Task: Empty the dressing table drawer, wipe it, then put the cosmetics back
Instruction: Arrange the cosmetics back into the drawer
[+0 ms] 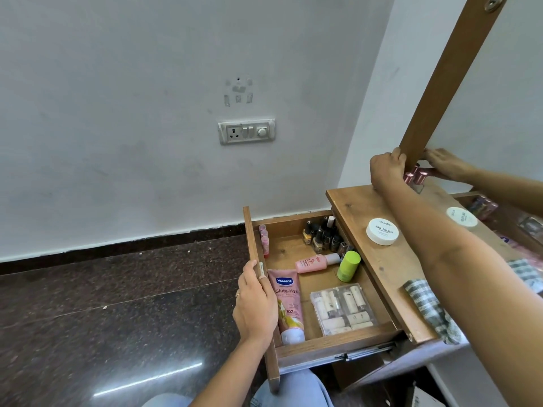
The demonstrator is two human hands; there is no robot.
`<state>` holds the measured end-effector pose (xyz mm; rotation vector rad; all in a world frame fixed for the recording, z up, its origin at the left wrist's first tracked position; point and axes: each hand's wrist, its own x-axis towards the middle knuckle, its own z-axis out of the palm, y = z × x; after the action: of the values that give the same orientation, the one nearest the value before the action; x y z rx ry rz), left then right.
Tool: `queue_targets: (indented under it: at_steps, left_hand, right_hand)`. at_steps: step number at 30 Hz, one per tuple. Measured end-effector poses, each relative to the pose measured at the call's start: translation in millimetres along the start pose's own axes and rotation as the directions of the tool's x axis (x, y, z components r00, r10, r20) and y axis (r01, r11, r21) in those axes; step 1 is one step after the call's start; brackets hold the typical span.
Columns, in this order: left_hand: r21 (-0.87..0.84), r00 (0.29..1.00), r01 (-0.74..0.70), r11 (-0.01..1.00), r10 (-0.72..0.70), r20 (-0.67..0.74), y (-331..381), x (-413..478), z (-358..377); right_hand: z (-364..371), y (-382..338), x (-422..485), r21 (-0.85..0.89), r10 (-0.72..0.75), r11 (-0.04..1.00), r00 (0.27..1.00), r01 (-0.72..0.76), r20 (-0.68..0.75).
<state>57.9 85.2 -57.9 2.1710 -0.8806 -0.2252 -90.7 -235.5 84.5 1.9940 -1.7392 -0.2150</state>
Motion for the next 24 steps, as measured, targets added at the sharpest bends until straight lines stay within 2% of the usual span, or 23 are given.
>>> queue_targets:
  at_steps: [15, 19, 22, 24]
  left_hand:
    - [0.014, 1.0, 0.001, 1.0, -0.001, 0.003, 0, 1, -1]
    - [0.024, 1.0, 0.003, 1.0, -0.003, 0.003, 0, 1, 0]
    - [0.023, 1.0, 0.005, 1.0, -0.006, 0.005, 1, 2, 0]
    - [0.025, 1.0, 0.003, 1.0, -0.003, 0.008, 1, 1, -1]
  right_hand:
    - [-8, 6, -8, -0.006, -0.103, 0.995, 0.994, 0.102, -0.023]
    - [-10, 3, -9, 0.184, -0.132, 0.973, 0.989, 0.142, -0.061]
    - [-23, -2, -20, 0.391, -0.186, 0.895, 0.976, 0.215, -0.109]
    - [-35, -10, -32, 0.461, -0.227, 0.843, 0.961, 0.276, -0.16]
